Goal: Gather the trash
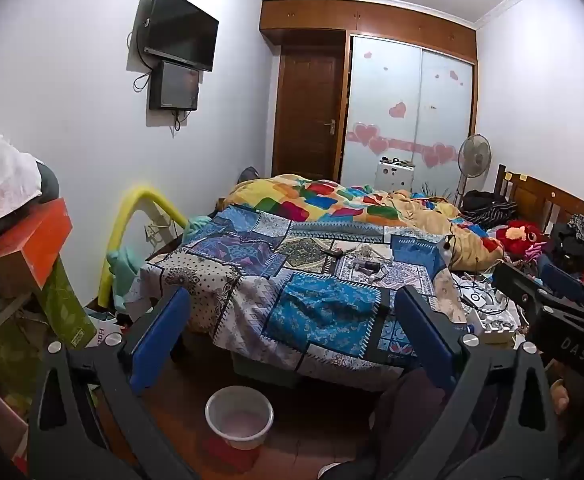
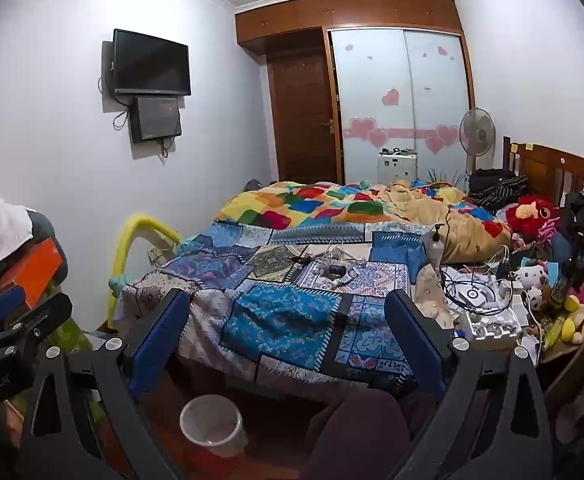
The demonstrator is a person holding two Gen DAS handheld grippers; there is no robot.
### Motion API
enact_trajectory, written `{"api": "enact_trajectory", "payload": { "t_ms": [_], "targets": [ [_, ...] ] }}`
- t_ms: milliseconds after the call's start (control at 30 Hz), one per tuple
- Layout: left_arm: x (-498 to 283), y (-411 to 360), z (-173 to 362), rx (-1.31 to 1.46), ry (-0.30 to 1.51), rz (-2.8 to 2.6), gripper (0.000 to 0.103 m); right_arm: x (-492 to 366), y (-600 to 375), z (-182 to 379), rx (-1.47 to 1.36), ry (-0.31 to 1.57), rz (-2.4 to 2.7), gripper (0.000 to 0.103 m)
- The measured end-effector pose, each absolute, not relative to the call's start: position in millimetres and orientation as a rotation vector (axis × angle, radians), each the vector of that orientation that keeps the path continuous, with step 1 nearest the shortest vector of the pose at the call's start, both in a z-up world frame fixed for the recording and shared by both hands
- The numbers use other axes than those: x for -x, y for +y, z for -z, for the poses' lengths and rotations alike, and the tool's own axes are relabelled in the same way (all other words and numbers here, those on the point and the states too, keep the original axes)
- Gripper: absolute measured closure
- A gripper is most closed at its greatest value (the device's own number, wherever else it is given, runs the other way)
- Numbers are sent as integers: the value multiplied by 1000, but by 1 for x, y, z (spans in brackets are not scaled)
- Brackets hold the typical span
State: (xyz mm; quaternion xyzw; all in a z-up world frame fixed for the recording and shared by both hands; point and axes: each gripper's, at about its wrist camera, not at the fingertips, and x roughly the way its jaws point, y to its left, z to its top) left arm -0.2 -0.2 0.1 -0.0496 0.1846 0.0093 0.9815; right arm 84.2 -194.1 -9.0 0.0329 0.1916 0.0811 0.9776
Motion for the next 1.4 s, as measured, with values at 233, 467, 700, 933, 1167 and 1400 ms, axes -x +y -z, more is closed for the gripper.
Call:
{"api": "enact_trajectory", "payload": {
  "t_ms": [233,467,700,933,1167,1400],
  "targets": [
    [1,2,-2,117,362,-26,0,-84,-194,9,-73,376,-154,5],
    [-3,-1,-4,90,369,-16,0,-86,-199,14,-88,372,-142,5],
    [0,-5,-2,65,360,-4,0,-83,-197,7,-88,365,-139,5],
    [1,-7,-3,61,352,-3,0,-82,-201,6,-91,359,-138,5],
    [1,-8,-4,60,352,-5,0,-82,-201,4,-90,357,-137,5],
    [2,-8,-4,61,352,-7,0,-82,-201,3,-90,357,-137,5]
  ]
}}
